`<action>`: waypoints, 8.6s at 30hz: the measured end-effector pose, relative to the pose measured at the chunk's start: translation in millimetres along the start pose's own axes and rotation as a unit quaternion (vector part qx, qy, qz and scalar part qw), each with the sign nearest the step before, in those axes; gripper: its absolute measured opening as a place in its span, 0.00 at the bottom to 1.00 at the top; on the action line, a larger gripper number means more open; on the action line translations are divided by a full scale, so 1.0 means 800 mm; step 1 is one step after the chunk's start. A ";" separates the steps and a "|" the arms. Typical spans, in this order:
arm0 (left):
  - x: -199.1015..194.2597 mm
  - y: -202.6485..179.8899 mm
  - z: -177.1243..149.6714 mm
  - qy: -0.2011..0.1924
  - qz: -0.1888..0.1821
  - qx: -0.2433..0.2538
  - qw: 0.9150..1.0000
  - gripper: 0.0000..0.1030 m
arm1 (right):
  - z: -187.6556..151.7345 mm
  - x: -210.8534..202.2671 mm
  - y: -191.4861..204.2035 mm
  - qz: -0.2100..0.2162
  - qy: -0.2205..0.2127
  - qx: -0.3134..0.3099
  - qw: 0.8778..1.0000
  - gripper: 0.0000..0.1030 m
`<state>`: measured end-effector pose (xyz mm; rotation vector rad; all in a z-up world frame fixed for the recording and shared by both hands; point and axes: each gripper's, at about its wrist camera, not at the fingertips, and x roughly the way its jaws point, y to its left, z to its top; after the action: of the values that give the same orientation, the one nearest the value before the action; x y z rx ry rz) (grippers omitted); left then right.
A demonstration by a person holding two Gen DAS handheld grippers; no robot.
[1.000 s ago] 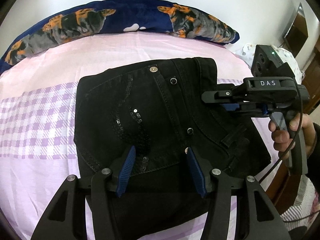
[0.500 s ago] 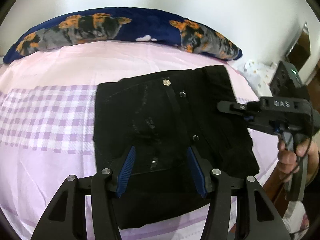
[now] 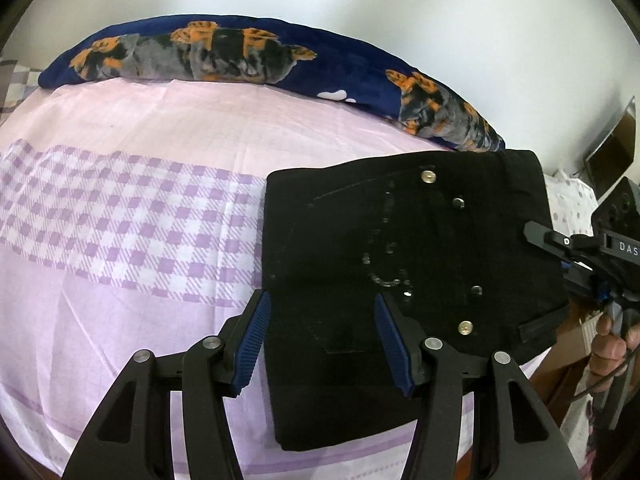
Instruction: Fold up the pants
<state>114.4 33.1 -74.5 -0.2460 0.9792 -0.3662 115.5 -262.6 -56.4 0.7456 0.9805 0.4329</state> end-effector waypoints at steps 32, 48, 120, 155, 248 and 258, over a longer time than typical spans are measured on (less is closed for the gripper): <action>0.084 -0.073 -0.039 0.083 0.002 0.151 0.985 0.56 | -0.030 -0.036 -0.160 -0.074 -0.044 0.125 0.988 0.27; 0.075 -0.065 -0.042 0.081 -0.002 0.138 0.987 0.57 | -0.066 -0.058 -0.126 -0.068 -0.009 0.079 0.995 0.18; 0.038 -0.010 -0.005 0.077 -0.020 0.037 0.996 0.57 | -0.092 -0.046 -0.102 -0.190 -0.041 0.000 0.981 0.15; 0.120 -0.005 0.036 0.153 -0.158 0.010 0.975 0.56 | 0.000 0.013 -0.177 0.062 0.101 0.002 0.993 0.47; 0.030 0.067 0.103 -0.010 0.048 0.046 0.998 0.16 | 0.049 0.152 0.002 0.046 0.039 0.039 0.997 0.27; 0.073 0.102 0.107 0.000 0.084 0.042 0.996 0.20 | 0.055 0.176 -0.030 0.000 0.029 0.042 0.999 0.27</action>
<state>231.5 87.1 -102.7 -0.0877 0.9744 -0.2528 224.7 -205.2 -141.3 0.8135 1.0573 0.4169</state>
